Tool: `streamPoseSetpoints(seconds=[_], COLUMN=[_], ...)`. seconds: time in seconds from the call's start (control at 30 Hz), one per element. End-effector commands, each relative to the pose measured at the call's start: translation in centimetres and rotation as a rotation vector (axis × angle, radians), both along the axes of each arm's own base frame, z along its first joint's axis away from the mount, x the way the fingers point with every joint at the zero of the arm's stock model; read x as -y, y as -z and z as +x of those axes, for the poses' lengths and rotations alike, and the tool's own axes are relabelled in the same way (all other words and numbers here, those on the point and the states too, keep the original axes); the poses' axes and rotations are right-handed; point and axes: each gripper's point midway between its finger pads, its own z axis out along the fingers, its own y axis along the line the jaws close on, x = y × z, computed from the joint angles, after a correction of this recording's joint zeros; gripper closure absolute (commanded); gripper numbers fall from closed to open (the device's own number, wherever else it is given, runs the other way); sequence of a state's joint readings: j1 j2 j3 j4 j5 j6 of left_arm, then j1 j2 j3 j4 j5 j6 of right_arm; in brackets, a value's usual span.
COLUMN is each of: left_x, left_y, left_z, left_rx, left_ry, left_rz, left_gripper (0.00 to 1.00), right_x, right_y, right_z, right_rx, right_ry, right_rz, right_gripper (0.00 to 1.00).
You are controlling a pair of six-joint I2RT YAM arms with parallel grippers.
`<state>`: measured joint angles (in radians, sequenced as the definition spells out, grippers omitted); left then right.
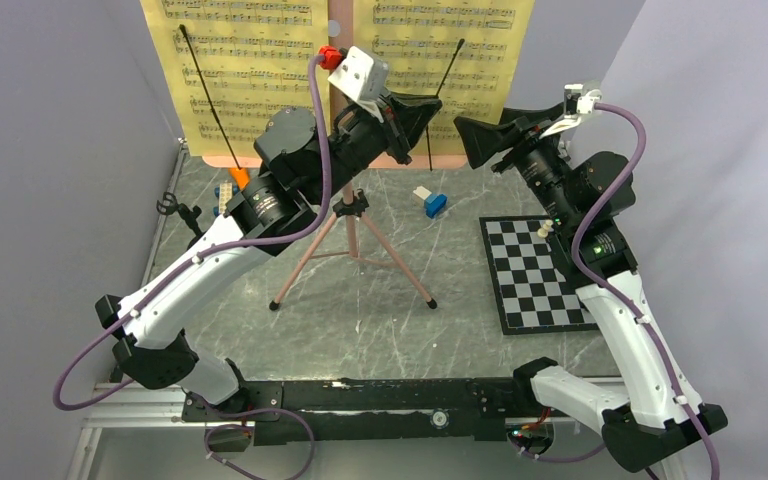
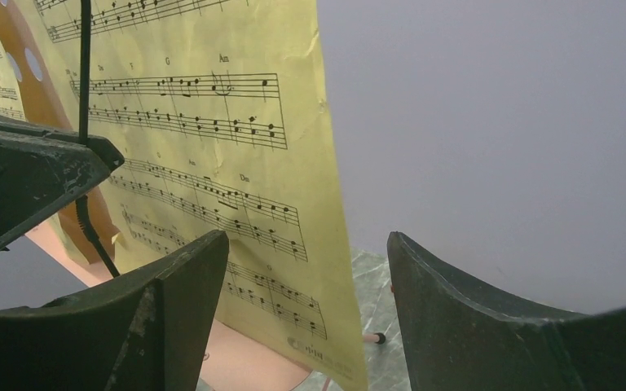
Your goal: Pack up the instrument practice props
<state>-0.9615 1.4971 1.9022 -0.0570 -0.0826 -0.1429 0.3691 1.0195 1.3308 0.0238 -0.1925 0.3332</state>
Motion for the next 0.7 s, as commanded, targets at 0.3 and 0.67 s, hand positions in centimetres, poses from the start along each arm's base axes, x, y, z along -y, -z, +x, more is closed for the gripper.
streamPoseSetpoints(seconds=[0.3,0.67], left_x=[-1.1,-1.5], left_y=[-2.4,-2.6], left_z=[-1.7,-2.6], left_rx=[0.053,0.073], left_ry=[0.04,0.066], left_rz=[-0.059,-0.08], left_gripper=[1.0,1.0], right_x=[0.9,1.1], right_y=[-3.8,-6.8], right_z=[-2.4,-4.1], right_rx=[0.098,0.166], right_ry=[-0.005,-0.034], right_rz=[0.047,0.078], right_gripper=[0.25,0.26])
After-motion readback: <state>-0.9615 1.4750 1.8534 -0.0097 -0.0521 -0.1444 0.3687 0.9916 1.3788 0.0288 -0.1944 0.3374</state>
